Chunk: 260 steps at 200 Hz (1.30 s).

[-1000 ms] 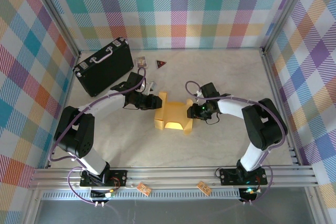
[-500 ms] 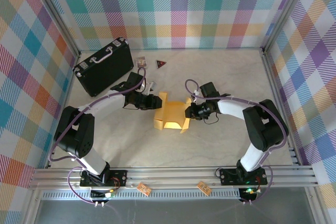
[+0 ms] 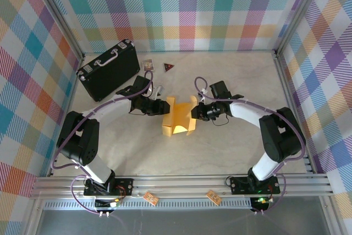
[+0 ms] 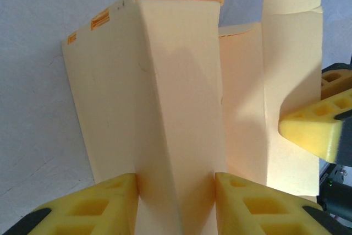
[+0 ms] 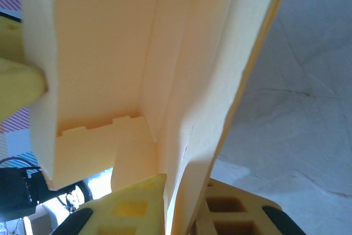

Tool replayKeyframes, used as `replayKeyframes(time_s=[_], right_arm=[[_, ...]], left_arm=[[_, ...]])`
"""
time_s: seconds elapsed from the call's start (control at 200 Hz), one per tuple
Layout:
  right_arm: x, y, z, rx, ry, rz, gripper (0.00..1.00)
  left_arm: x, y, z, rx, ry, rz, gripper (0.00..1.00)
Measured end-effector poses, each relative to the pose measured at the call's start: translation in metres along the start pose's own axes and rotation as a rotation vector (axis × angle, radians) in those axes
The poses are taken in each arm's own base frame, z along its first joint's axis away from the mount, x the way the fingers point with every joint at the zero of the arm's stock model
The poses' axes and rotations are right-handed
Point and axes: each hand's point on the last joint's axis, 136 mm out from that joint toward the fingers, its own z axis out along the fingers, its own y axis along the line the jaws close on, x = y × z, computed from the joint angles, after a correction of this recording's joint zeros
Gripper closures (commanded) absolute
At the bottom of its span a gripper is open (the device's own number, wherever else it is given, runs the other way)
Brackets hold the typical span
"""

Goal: Fold the paper box

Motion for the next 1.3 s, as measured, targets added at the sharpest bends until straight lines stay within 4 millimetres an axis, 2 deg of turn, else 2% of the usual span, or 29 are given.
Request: replayKeyframes(time_s=[0.135,0.355,0.685,1.015,1.3], right_arm=[[-0.004,0.012,-0.003,-0.03,-0.007,-0.003,0.78],[-0.009,0.033,-0.006,-0.103,-0.024,-0.01,0.7],[-0.017,0.061,-0.003,-0.213,-0.041,-0.039,0.65],[-0.022,0.081,0.014,-0.283,-0.017,-0.051,0.64],[-0.023,0.084,0.017,-0.297,-0.018,-0.057,0.63]], left_arm=[[0.0,0.0,0.0,0.002,0.001,0.0,0.61],[0.0,-0.001,0.0,0.004,0.0,0.0,0.61],[0.0,-0.002,0.001,0.016,0.002,-0.011,0.61],[0.002,-0.007,0.005,0.068,-0.006,-0.02,0.61],[0.007,-0.016,0.009,0.174,-0.037,-0.06,0.66]])
